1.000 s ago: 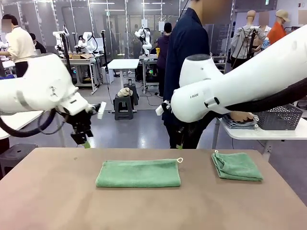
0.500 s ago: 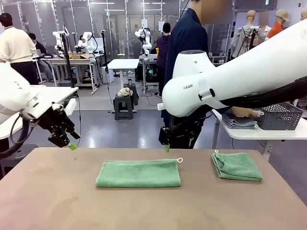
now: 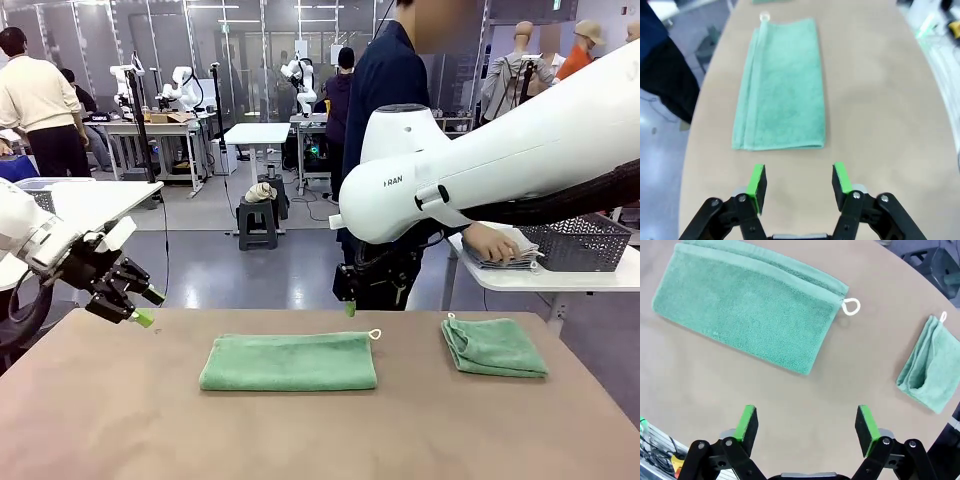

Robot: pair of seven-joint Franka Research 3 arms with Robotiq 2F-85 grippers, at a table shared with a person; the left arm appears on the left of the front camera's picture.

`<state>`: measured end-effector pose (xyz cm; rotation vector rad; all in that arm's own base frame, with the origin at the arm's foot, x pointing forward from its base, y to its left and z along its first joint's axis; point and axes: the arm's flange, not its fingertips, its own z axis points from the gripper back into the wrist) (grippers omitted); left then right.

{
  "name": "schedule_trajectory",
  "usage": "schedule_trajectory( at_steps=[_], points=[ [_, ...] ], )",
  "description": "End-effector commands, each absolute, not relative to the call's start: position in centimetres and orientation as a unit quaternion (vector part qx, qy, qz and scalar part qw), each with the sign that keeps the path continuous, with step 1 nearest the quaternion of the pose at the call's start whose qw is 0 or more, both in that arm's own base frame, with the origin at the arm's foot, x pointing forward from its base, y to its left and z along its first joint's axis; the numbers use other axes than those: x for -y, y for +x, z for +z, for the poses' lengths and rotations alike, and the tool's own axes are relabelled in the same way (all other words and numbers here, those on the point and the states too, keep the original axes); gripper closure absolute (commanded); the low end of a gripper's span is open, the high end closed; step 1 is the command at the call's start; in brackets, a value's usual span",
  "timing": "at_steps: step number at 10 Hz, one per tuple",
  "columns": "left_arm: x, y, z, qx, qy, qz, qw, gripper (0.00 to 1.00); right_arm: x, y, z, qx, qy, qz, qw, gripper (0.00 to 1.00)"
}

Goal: Fold the towels and place them in the basket.
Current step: When a person lays out a Towel with hook on the table, fold it in half twice.

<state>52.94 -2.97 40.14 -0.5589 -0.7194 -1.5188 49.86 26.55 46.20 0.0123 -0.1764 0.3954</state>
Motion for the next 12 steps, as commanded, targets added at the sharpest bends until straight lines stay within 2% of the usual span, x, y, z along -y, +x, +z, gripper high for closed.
schedule_trajectory(
  at_steps=[1, 3, 7, 12],
  points=[
    [2.2, 54.3, 39.6, 0.343, -0.297, -0.653, 0.607, 0.32, -27.2, 49.4, 45.7, 0.102, 0.011, 0.169, 0.980, 0.02],
    [1.3, 54.5, 39.0, 0.360, -0.319, -0.635, 0.604, 0.32, -27.9, 49.0, 44.4, 0.112, -0.008, 0.110, 0.988, 0.02],
    [1.3, 54.9, 38.4, 0.367, -0.339, -0.618, 0.607, 0.32, -28.0, 50.3, 40.0, 0.104, 0.008, 0.057, 0.993, 0.02],
    [1.6, 54.3, 38.4, 0.353, -0.324, -0.625, 0.616, 0.32, -27.6, 52.1, 34.2, 0.133, -0.011, 0.057, 0.989, 0.02]
  ],
)
